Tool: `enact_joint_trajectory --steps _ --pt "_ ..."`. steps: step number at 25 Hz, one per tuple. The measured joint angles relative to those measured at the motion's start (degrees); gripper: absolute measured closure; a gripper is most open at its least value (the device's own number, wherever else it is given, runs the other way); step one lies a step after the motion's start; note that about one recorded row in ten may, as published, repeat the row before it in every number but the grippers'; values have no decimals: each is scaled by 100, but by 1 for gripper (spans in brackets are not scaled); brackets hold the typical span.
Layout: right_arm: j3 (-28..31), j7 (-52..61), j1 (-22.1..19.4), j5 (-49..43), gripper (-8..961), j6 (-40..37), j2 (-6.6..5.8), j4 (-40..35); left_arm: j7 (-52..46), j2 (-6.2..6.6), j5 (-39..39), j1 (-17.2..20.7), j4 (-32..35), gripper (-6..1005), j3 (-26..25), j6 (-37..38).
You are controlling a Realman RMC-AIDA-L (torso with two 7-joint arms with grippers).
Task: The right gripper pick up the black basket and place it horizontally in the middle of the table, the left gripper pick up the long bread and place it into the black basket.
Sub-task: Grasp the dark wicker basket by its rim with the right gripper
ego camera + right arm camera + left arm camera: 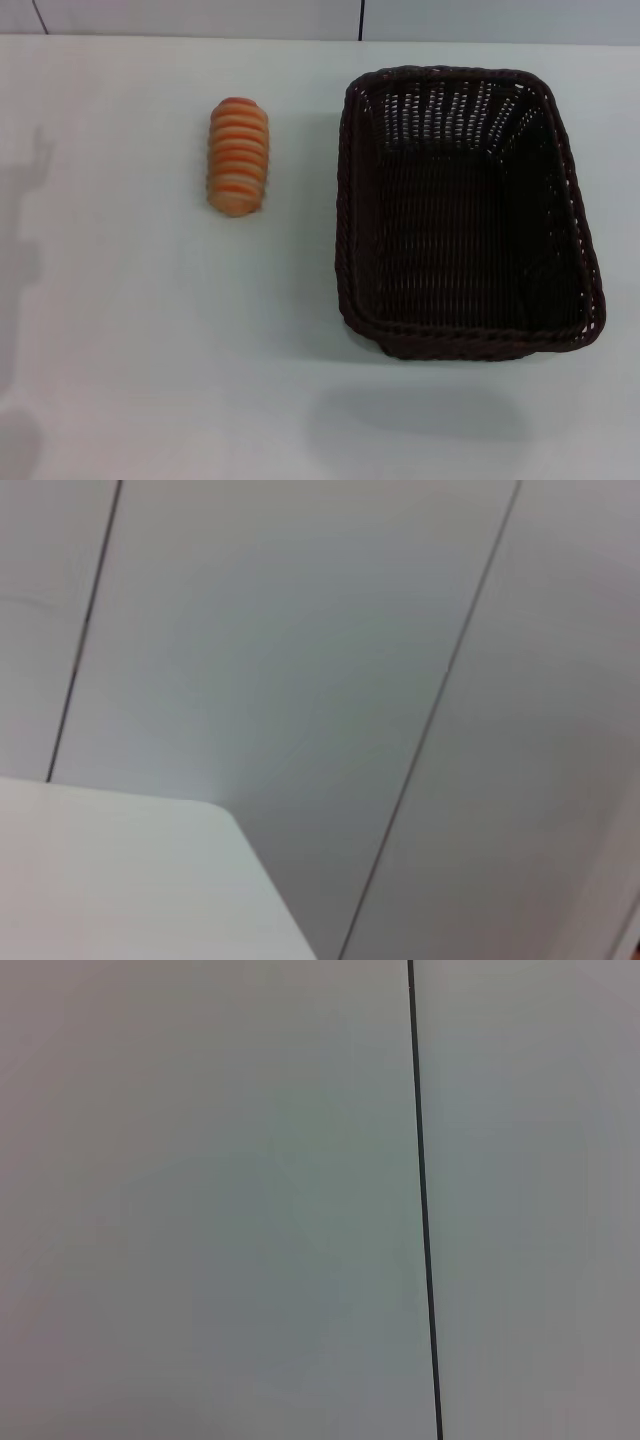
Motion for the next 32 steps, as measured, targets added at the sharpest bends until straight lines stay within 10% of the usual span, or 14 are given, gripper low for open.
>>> enact_joint_trajectory --steps 12,23,32 --pt "988 968 -784 -2086 540 1285 10 206 15 -4 0 -20 -35 138 -36 41" --pt "2867 3801 -1889 -6120 539 2824 1268 537 15 -10 1 15 -7 138 -25 42" --pt "3122 5028 -2057 -7327 540 2712 1381 483 15 -10 1 8 56 138 -8 41"
